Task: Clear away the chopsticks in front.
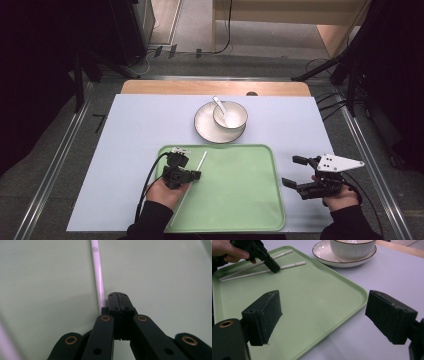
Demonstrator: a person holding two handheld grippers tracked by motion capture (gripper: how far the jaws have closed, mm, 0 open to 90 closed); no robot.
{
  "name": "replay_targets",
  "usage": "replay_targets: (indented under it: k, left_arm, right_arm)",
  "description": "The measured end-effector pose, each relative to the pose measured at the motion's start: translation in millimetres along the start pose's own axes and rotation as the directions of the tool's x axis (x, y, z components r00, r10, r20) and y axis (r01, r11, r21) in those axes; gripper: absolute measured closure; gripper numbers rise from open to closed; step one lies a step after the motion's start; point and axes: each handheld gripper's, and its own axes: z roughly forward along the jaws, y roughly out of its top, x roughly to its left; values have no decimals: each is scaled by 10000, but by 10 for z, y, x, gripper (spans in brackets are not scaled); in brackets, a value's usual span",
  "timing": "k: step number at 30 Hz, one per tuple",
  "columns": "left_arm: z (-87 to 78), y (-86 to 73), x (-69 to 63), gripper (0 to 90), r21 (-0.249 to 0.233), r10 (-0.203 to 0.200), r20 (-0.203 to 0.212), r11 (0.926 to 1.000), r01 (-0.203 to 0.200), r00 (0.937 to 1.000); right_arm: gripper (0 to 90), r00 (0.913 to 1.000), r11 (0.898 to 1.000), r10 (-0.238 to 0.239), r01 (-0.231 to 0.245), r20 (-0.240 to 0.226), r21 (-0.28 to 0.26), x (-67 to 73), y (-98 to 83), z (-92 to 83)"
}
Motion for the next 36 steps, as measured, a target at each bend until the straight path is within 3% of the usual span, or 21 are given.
replay_targets:
  k: [9, 12, 19, 24, 31, 36]
  left_arm:
    - [-151, -24, 259, 900, -333, -587, -487, 9978, 572, 9971]
    - [-185, -32, 320, 885, -416, -806, -410, 9960, 789, 9959]
    - [-198, -30, 336, 776, -456, -831, -84, 9955, 826, 9965]
    - [-252, -6, 321, 658, -451, -652, 279, 9968, 664, 9975]
    - [-444, 12, 304, 539, -568, 49, 344, 9984, -29, 9994]
    - [-608, -28, 340, 437, -609, 605, 542, 9965, -572, 9967]
  right_arm:
    - [140, 10000, 10000, -1, 1, 3, 28, 3, 2, -3]
    - [140, 10000, 10000, 11, -11, -6, 19, 4, 1, -5]
    - [140, 10000, 10000, 5, -5, -4, 34, 7, 3, -5]
    - [140, 10000, 10000, 16, -16, 1, 28, 11, 3, -5]
    - [140, 10000, 10000, 21, -21, 19, 27, 6, -1, -7]
    - [140, 10000, 10000, 42, -42, 19, 29, 6, -2, -5]
